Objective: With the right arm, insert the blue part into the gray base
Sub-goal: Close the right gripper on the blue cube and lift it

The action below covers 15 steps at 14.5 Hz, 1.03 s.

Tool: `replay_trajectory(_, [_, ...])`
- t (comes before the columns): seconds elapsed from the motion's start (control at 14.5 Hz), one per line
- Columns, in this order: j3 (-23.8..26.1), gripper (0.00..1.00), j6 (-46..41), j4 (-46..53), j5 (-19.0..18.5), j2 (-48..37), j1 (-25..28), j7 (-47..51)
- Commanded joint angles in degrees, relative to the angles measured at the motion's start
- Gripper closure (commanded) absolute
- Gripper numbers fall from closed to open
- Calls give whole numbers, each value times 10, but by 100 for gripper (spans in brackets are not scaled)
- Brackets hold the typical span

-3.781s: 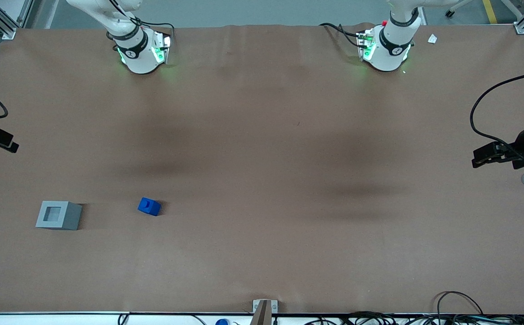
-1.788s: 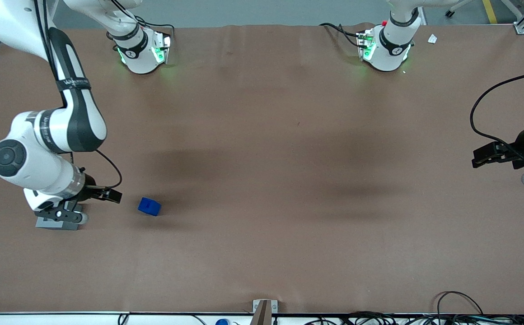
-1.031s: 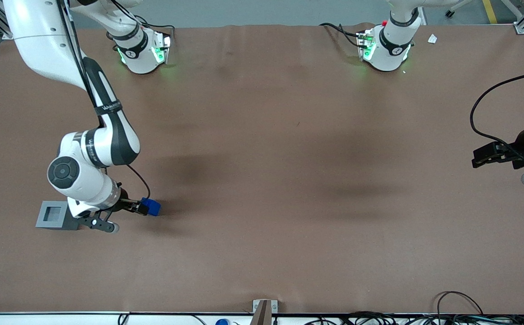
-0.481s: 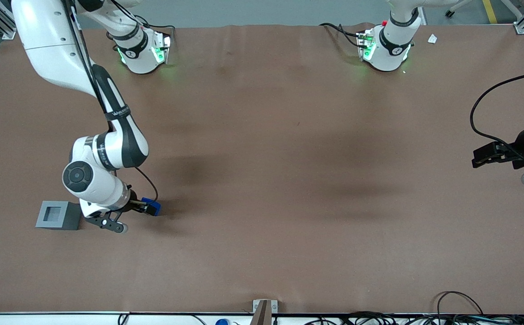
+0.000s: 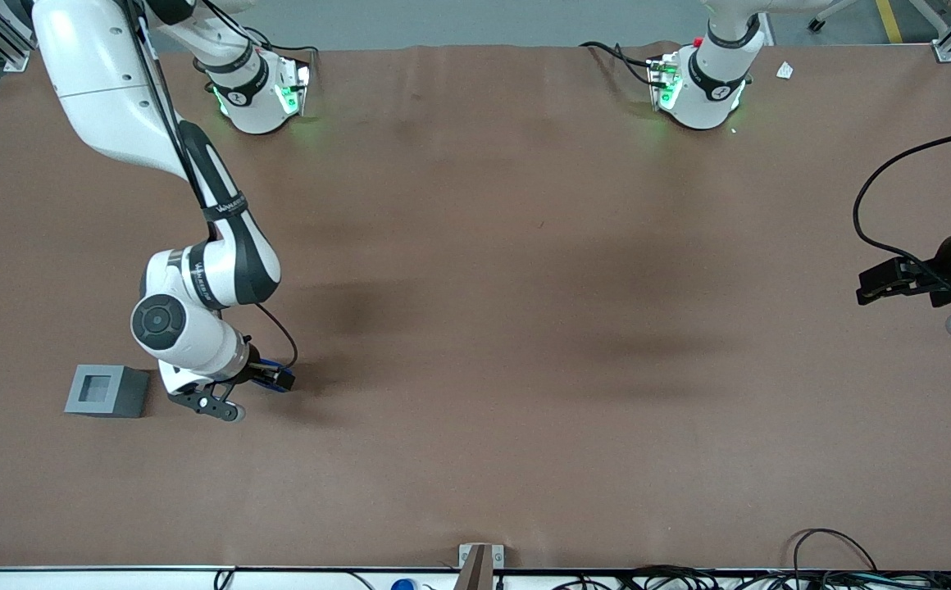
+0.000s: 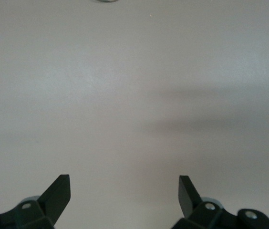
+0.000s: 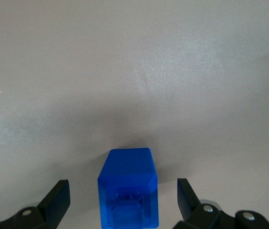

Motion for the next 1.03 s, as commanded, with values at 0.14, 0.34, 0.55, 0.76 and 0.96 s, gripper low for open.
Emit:
replay_trajectory(0.14, [-1, 34, 4, -4, 0, 0, 0, 11])
replay_trajectory(0.34, [0, 62, 3, -4, 0, 0, -5, 10])
replay_trajectory(0.55, [0, 89, 0, -1, 0, 0, -11, -2])
replay_trajectory(0.76, [0, 97, -25, 3, 0, -9, -21, -32])
replay_trajectory(0.96, [-2, 97, -107, 40, 0, -29, -57, -118])
